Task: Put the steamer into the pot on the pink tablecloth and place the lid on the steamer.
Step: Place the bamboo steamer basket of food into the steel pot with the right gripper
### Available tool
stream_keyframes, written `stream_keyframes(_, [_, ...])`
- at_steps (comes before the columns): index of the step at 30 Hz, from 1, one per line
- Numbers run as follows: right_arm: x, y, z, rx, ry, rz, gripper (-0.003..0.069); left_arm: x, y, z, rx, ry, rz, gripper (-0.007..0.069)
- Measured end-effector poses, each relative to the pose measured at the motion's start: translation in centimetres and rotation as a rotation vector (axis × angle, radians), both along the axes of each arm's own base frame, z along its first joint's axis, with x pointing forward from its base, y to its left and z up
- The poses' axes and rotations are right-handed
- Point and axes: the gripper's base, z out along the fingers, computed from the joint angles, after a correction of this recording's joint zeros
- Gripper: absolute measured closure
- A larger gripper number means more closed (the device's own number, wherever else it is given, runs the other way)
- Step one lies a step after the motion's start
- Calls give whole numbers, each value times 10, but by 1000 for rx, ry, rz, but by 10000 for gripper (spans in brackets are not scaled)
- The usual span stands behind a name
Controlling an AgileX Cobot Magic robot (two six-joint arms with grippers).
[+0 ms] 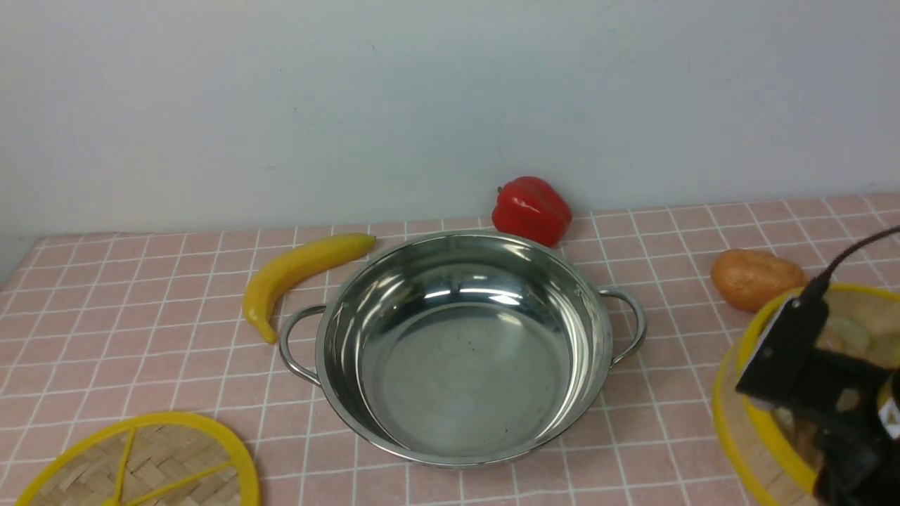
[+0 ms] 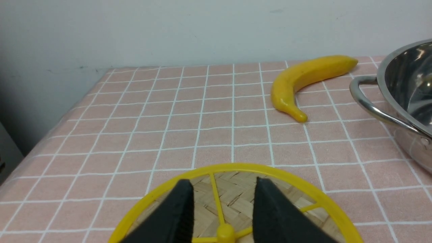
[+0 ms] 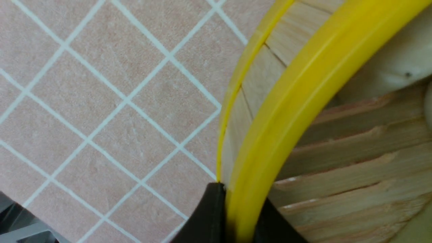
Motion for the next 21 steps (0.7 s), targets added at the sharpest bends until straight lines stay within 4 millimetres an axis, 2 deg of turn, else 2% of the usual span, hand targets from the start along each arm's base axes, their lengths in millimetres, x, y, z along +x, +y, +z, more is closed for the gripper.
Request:
stream_keyframes(1, [2, 1, 20, 12, -38, 25, 591, 0, 0, 0, 0, 0, 0, 382])
stream_keyframes(3, [9, 5, 40, 35, -87, 73, 591, 0, 0, 0, 0, 0, 0, 382])
stream_keyframes(5, [14, 9, 47, 48, -107, 101, 591, 0, 0, 0, 0, 0, 0, 382])
stream_keyframes(7, [28, 20, 64, 78, -143, 180, 591, 0, 0, 0, 0, 0, 0, 382])
stream_keyframes(8, [29, 21, 64, 79, -145, 186, 591, 0, 0, 0, 0, 0, 0, 382])
stream_keyframes(10, [46, 40, 72, 73, -158, 297, 591, 0, 0, 0, 0, 0, 0, 382])
stream_keyframes(12, [53, 50, 73, 66, -162, 347, 591, 0, 0, 0, 0, 0, 0, 382])
stream_keyframes(13, [62, 67, 72, 61, -164, 413, 591, 0, 0, 0, 0, 0, 0, 382])
stream_keyframes(14, [62, 69, 70, 57, -157, 423, 591, 0, 0, 0, 0, 0, 0, 382])
stream_keyframes(18, [77, 128, 66, 53, -170, 604, 591, 0, 0, 0, 0, 0, 0, 382])
stream_keyframes(21, [83, 159, 54, 10, -175, 684, 591, 0, 0, 0, 0, 0, 0, 382])
